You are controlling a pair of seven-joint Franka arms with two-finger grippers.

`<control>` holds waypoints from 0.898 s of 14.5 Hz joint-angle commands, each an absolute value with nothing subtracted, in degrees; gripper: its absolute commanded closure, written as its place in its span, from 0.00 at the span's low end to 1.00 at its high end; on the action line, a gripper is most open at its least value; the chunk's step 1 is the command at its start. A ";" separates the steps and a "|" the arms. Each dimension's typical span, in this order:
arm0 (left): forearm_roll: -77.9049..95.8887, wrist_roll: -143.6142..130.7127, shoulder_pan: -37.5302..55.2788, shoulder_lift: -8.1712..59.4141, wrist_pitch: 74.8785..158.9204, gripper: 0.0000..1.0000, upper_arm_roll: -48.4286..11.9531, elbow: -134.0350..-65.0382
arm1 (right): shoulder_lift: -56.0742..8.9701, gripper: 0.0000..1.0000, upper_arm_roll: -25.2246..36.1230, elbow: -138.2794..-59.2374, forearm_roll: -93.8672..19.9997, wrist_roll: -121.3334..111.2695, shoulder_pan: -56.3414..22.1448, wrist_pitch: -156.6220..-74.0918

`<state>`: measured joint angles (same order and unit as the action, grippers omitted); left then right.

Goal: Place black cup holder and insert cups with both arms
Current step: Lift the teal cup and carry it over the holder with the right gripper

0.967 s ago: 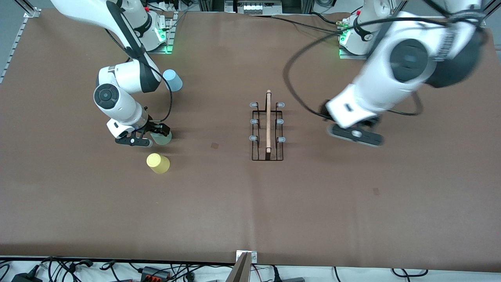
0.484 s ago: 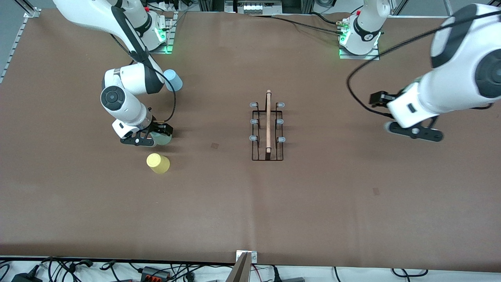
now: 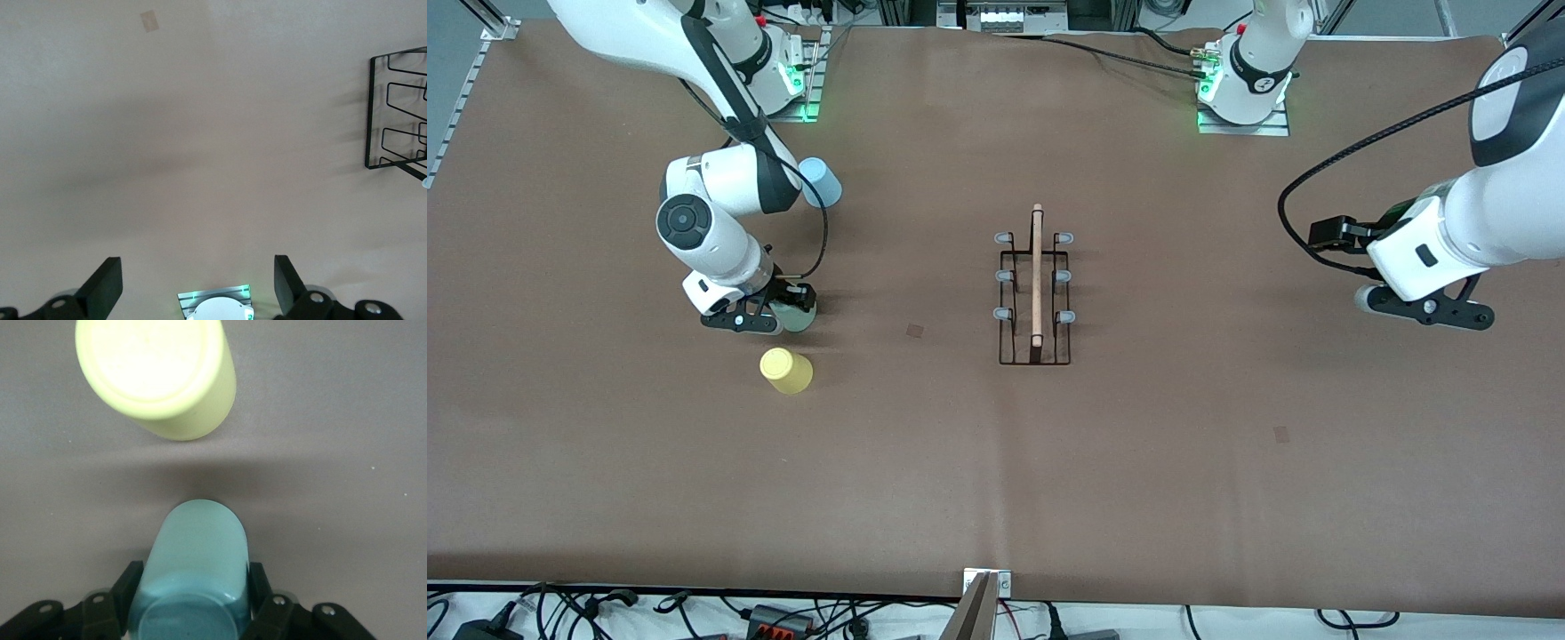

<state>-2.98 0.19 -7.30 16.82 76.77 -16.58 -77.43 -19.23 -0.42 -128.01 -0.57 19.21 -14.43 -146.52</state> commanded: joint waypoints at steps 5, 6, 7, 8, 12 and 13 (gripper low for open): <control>-0.10 1.41 3.07 3.03 90.21 0.00 0.68 -96.70 | -7.22 0.88 -1.83 -119.64 -1.32 34.84 -20.64 -123.70; -0.17 1.41 2.90 0.38 93.83 0.00 1.23 -101.12 | -6.86 0.88 -3.85 -118.31 -1.32 40.55 -20.92 -122.79; -0.78 1.32 2.64 -0.52 95.43 0.00 1.67 -102.38 | -6.86 0.88 -7.35 -117.26 -1.32 46.87 -20.92 -123.04; -0.96 1.23 2.64 -0.88 97.36 0.00 2.63 -102.74 | -7.12 0.88 -10.43 -116.64 -1.41 52.07 -21.00 -123.57; -0.97 1.32 -1.30 -2.11 100.11 0.00 1.60 -102.40 | -12.29 0.88 -19.94 -112.16 -1.23 74.40 -24.51 -130.68; -0.88 1.23 -2.45 -2.11 100.11 0.00 -0.25 -102.31 | -14.04 0.88 -20.13 -110.06 -0.97 77.92 -26.44 -130.78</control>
<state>-1.28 0.40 0.05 -0.95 98.82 2.44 -100.90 -9.57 -19.44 -115.05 -1.06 71.29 -24.15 -130.25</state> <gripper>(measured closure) 0.000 0.313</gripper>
